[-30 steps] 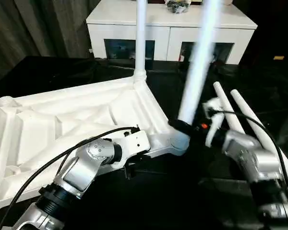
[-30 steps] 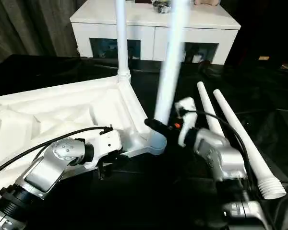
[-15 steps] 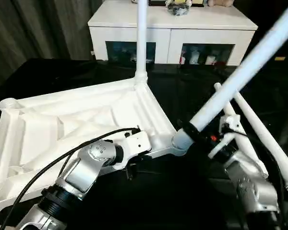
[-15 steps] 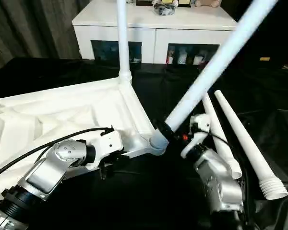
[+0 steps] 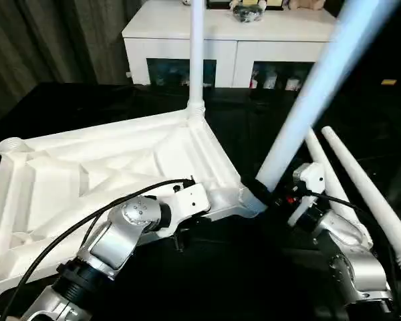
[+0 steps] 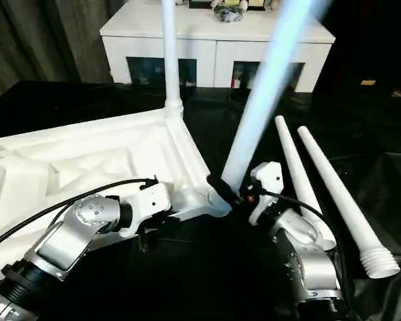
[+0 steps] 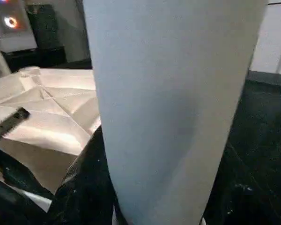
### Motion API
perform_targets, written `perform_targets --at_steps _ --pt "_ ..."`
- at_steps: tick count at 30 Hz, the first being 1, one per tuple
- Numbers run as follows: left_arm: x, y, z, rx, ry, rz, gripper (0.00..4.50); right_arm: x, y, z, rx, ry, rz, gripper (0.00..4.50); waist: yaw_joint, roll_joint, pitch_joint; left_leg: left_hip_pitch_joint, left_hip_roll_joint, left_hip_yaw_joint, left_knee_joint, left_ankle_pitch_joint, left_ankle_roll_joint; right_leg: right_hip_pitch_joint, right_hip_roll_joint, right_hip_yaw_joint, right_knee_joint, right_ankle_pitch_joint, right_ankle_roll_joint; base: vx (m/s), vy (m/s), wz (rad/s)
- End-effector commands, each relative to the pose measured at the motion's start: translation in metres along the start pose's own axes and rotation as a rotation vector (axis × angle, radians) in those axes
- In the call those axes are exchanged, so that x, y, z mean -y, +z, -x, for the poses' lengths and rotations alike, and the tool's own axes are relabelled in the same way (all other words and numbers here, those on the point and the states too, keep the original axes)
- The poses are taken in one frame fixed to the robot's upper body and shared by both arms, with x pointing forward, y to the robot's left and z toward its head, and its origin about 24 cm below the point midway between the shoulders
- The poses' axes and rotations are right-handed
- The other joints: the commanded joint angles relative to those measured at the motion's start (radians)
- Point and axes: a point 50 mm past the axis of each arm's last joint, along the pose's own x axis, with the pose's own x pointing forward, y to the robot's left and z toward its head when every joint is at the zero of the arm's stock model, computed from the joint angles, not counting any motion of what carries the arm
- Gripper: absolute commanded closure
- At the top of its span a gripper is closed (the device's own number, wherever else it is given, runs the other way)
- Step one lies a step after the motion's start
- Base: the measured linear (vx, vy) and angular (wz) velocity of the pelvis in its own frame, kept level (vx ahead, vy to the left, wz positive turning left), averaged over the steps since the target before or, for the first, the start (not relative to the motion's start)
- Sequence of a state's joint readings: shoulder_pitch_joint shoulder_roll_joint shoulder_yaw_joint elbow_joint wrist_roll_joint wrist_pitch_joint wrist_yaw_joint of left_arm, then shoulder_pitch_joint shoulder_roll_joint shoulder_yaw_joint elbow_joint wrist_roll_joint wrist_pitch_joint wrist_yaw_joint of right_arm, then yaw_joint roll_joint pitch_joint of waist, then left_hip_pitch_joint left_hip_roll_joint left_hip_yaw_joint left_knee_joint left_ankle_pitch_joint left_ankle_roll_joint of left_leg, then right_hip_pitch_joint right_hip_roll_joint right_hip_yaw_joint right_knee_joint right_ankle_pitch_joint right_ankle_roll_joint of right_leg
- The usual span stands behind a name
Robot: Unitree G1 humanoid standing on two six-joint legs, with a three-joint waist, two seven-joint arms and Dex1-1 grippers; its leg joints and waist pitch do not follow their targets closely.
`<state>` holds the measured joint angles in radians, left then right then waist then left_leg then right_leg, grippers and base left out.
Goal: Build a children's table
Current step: Insert table leg to table base
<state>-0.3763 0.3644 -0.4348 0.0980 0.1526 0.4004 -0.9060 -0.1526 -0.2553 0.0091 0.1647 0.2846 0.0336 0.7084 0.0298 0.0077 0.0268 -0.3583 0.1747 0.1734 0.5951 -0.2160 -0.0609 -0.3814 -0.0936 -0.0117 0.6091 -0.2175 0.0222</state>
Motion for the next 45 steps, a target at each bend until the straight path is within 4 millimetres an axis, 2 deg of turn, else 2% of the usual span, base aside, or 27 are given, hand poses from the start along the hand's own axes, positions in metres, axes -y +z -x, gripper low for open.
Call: perform_targets --at_steps 1,5,8,10,11,12,15,16,17,18,19,20,21,23,25,26,27,29,31,34,36,38,41,43,45 --pt "-0.004 -0.008 0.0 0.0 0.081 0.034 4.5 -0.004 -0.027 0.006 -0.141 0.017 -0.028 2.63 -0.006 -0.019 -0.023 -0.004 0.044 -0.013 -0.095 -0.291 0.028 0.011 -0.037 0.024 -0.097 -0.358 -0.146 0.0 0.0 0.0" --pt "-0.004 -0.008 0.0 -0.002 0.087 0.029 4.5 -0.003 -0.027 -0.002 -0.185 0.053 -0.048 2.63 -0.013 -0.03 -0.023 -0.005 0.044 -0.017 -0.098 -0.333 0.018 0.008 -0.037 0.023 -0.102 -0.418 -0.125 0.0 0.0 0.0" --pt "-0.004 -0.009 0.0 -0.004 0.089 0.026 4.5 0.0 -0.025 -0.006 -0.188 0.059 -0.057 2.63 -0.017 -0.028 -0.023 -0.001 0.045 -0.018 -0.098 -0.343 0.015 0.003 -0.038 0.024 -0.103 -0.431 -0.122 0.0 0.0 0.0" --pt "-0.005 -0.008 0.0 -0.002 0.087 0.021 4.5 0.003 -0.017 -0.01 -0.157 0.071 -0.097 2.63 -0.022 -0.032 -0.024 -0.007 0.044 -0.02 -0.098 -0.337 0.016 0.006 -0.038 0.024 -0.101 -0.419 -0.124 0.0 0.0 0.0" --pt "-0.003 -0.003 0.001 0.029 0.065 0.001 4.5 0.009 -0.001 -0.013 -0.092 0.073 -0.153 2.63 -0.023 -0.033 -0.024 -0.005 0.045 -0.019 -0.098 -0.336 0.018 0.004 -0.038 0.024 -0.102 -0.414 -0.126 0.0 0.0 0.0" --pt "-0.003 -0.003 0.001 0.032 0.061 -0.002 4.5 0.01 0.001 -0.013 -0.082 0.073 -0.158 2.63 -0.024 -0.032 -0.024 -0.006 0.045 -0.02 -0.098 -0.328 0.024 0.007 -0.037 0.025 -0.1 -0.395 -0.132 0.0 0.0 0.0" --pt "0.001 0.0 0.004 0.046 0.01 -0.071 4.5 0.016 0.019 -0.013 -0.013 0.07 -0.189 2.63 -0.019 -0.03 -0.031 -0.005 0.046 -0.013 -0.092 -0.261 0.04 0.009 -0.035 0.026 -0.091 -0.269 -0.163 0.0 0.0 0.0" --pt "0.001 0.001 0.005 0.047 -0.001 -0.077 4.5 0.017 0.021 -0.013 -0.007 0.069 -0.19 2.63 -0.018 -0.03 -0.034 -0.008 0.045 -0.012 -0.09 -0.224 0.048 0.014 -0.034 0.024 -0.085 -0.22 -0.175 0.0 0.0 0.0" --pt "0.008 0.001 0.01 0.043 -0.077 -0.092 4.5 0.019 0.031 -0.011 0.016 0.071 -0.189 2.63 -0.016 -0.024 -0.034 -0.009 0.044 -0.012 -0.09 -0.209 0.051 0.015 -0.035 0.023 -0.083 -0.206 -0.178 0.0 0.0 0.0" --pt "0.009 0.001 0.01 0.042 -0.089 -0.093 4.5 0.02 0.032 -0.011 0.018 0.072 -0.189 2.63 -0.015 -0.026 -0.034 -0.009 0.045 -0.01 -0.086 -0.188 0.06 0.017 -0.036 0.023 -0.082 -0.186 -0.187 0.0 0.0 0.0" --pt "0.014 -0.001 0.015 0.025 -0.151 -0.096 4.5 0.021 0.038 -0.009 0.022 0.084 -0.177 2.63 -0.011 -0.018 -0.043 -0.01 0.042 -0.009 -0.078 -0.115 0.071 0.024 -0.036 0.022 -0.069 -0.098 -0.203 0.054 -0.014 0.0" --pt "0.016 -0.001 0.017 0.015 -0.167 -0.097 4.5 0.021 0.04 -0.008 0.018 0.09 -0.17 2.63 -0.01 -0.018 -0.049 -0.009 0.041 -0.009 -0.072 -0.062 0.083 0.026 -0.033 0.022 -0.06 -0.022 -0.212 0.054 -0.014 0.0" --pt "0.016 -0.003 0.02 -0.01 -0.182 -0.109 4.5 0.02 0.042 -0.006 0.007 0.107 -0.166 2.63 -0.004 -0.011 -0.052 -0.007 0.039 -0.007 -0.065 0.022 0.111 0.024 -0.025 0.018 -0.048 0.116 -0.235 0.058 -0.008 -0.01" --pt "0.015 -0.005 0.023 -0.039 -0.181 -0.123 4.5 0.019 0.043 -0.003 -0.014 0.133 -0.154 2.63 0.006 -0.011 -0.056 -0.001 0.037 -0.002 -0.054 0.087 0.142 0.024 -0.02 0.016 -0.038 0.239 -0.26 0.052 0.002 0.02" --pt "0.014 -0.009 0.03 -0.07 -0.174 -0.13 4.5 0.013 0.044 0.007 -0.078 0.202 -0.147 2.63 0.014 -0.008 -0.055 -0.004 0.038 -0.002 -0.052 0.111 0.161 0.028 -0.02 0.015 -0.032 0.286 -0.28 0.0 0.0 0.0" --pt "0.014 -0.01 0.035 -0.079 -0.175 -0.133 4.5 0.009 0.043 0.013 -0.116 0.239 -0.152 2.63 0.018 -0.005 -0.054 -0.004 0.039 -0.003 -0.052 0.112 0.161 0.029 -0.021 0.014 -0.033 0.283 -0.279 0.0 0.0 0.0" --pt "0.015 -0.01 0.036 -0.08 -0.174 -0.133 4.5 0.007 0.042 0.016 -0.132 0.252 -0.151 2.63 0.019 -0.009 -0.054 -0.005 0.041 -0.004 -0.052 0.101 0.159 0.032 -0.022 0.014 -0.033 0.281 -0.275 0.0 0.0 0.0" --pt "0.014 -0.008 0.038 -0.078 -0.156 -0.133 4.5 0.004 0.041 0.018 -0.146 0.267 -0.16 2.63 0.017 -0.01 -0.049 -0.005 0.042 -0.002 -0.058 0.045 0.14 0.029 -0.025 0.014 -0.04 0.204 -0.276 0.0 0.0 0.0" --pt "0.009 -0.006 0.036 -0.065 -0.11 -0.128 4.5 -0.001 0.041 0.018 -0.158 0.288 -0.178 2.63 0.013 -0.011 -0.045 -0.004 0.045 -0.003 -0.065 -0.034 0.106 0.029 -0.028 0.014 -0.047 0.096 -0.275 0.0 0.0 0.0" --pt "0.005 -0.005 0.031 -0.058 -0.071 -0.116 4.5 -0.002 0.041 0.017 -0.17 0.298 -0.181 2.63 0.009 -0.009 -0.04 -0.001 0.047 -0.004 -0.072 -0.109 0.069 0.025 -0.029 0.016 -0.056 0.005 -0.261 0.0 0.0 0.0" --pt "0.004 -0.004 0.03 -0.059 -0.068 -0.112 4.5 -0.001 0.041 0.015 -0.169 0.282 -0.184 2.63 0.008 -0.008 -0.039 0.0 0.047 -0.005 -0.074 -0.133 0.052 0.024 -0.03 0.017 -0.059 -0.03 -0.251 0.0 0.0 0.0" --pt "0.003 -0.004 0.029 -0.061 -0.065 -0.105 4.5 0.0 0.043 0.013 -0.162 0.274 -0.192 2.63 0.007 -0.009 -0.041 -0.001 0.045 -0.006 -0.073 -0.126 0.044 0.025 -0.029 0.018 -0.058 -0.023 -0.244 0.0 0.0 0.0" --pt "0.003 -0.004 0.028 -0.062 -0.073 -0.109 4.5 0.0 0.044 0.007 -0.152 0.285 -0.204 2.63 0.006 -0.009 -0.044 -0.004 0.042 -0.005 -0.07 -0.098 0.05 0.026 -0.028 0.017 -0.055 0.015 -0.245 0.0 0.0 0.0" --pt "0.003 -0.003 0.027 -0.056 -0.074 -0.105 4.5 0.0 0.042 0.003 -0.159 0.285 -0.21 2.63 0.006 -0.005 -0.046 -0.003 0.041 -0.006 -0.067 -0.083 0.055 0.026 -0.028 0.017 -0.051 0.039 -0.253 0.0 0.0 0.0" --pt "0.003 -0.003 0.026 -0.054 -0.078 -0.107 4.5 0.002 0.036 0.0 -0.178 0.285 -0.216 2.63 0.005 -0.007 -0.048 -0.001 0.041 -0.004 -0.064 -0.07 0.06 0.025 -0.027 0.015 -0.049 0.064 -0.266 0.0 0.0 0.0"
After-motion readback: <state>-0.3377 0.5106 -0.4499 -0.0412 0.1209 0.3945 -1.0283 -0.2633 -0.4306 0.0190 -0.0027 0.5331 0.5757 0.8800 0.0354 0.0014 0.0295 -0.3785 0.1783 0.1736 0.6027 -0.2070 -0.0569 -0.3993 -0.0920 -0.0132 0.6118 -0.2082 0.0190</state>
